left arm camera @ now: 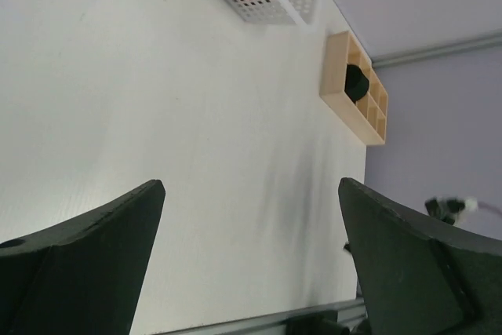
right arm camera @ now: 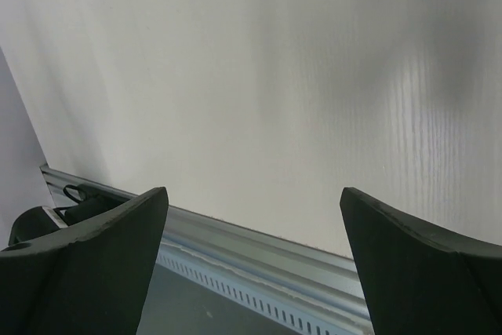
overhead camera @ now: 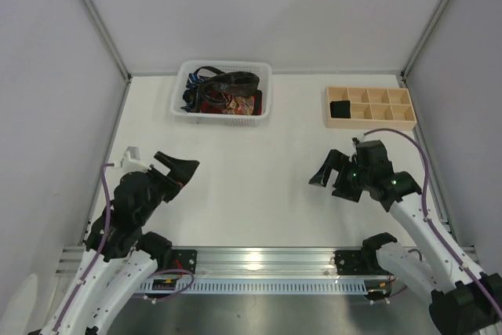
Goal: Roll the ties
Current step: Grab a tie with the right arm
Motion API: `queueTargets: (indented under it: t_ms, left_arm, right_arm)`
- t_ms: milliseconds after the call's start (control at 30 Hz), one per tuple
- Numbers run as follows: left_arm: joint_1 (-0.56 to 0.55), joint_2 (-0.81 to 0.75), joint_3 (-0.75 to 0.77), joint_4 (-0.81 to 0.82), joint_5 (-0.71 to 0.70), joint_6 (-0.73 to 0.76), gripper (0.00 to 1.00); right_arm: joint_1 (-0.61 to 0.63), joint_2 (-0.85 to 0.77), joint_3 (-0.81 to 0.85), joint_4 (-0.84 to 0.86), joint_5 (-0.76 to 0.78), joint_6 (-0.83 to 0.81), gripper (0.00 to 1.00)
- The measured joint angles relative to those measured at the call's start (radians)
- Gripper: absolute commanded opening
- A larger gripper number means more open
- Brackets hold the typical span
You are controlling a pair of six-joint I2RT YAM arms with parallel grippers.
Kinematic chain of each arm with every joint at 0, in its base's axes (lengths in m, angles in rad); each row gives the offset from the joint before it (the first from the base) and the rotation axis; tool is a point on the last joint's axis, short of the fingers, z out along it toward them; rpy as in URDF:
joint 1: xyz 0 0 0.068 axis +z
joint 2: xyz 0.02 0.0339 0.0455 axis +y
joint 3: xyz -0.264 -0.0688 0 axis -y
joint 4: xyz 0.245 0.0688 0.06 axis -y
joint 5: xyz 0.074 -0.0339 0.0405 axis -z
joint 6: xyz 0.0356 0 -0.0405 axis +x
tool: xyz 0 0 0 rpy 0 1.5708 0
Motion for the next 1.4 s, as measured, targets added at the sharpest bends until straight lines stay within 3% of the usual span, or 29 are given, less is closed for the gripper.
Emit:
queueTargets:
  t_ms: [133, 200, 333, 467, 567, 733, 967, 1100, 1400]
  left_arm:
    - [0.002, -0.040, 0.006, 0.023, 0.079, 0.121, 1.00]
    - [0.002, -0.046, 0.010, 0.039, 0.105, 0.169, 1.00]
    - [0.002, 0.066, 0.086, -0.028, 0.093, 0.237, 1.00]
    - [0.002, 0.308, 0.270, -0.223, -0.070, 0.265, 1.00]
    - [0.003, 0.397, 0.339, -0.324, -0.207, 0.265, 1.00]
    - [0.003, 0.391, 0.370, -0.427, -0.377, 0.265, 1.00]
    - [0.003, 0.303, 0.330, -0.421, -0.388, 0.254, 1.00]
    - [0.003, 0.263, 0.290, -0.413, -0.363, 0.254, 1.00]
    - [0.003, 0.158, 0.246, -0.395, -0.314, 0.244, 1.00]
  right_arm:
    - [0.026, 0.181, 0.145, 0.089, 0.026, -0.071, 0.99]
    - [0.063, 0.306, 0.225, 0.172, 0.045, -0.109, 0.94]
    - [0.154, 0.574, 0.429, 0.325, 0.068, -0.175, 0.87]
    - [0.245, 0.826, 0.683, 0.445, 0.093, -0.263, 0.78]
    - [0.312, 1.002, 0.891, 0.496, 0.118, -0.336, 0.71]
    - [0.382, 1.318, 1.291, 0.533, 0.138, -0.443, 0.62]
    - [0.379, 1.619, 1.637, 0.544, 0.151, -0.560, 0.51]
    - [0.374, 1.725, 1.757, 0.553, 0.126, -0.606, 0.50]
    - [0.377, 1.789, 1.767, 0.563, 0.079, -0.676, 0.48]
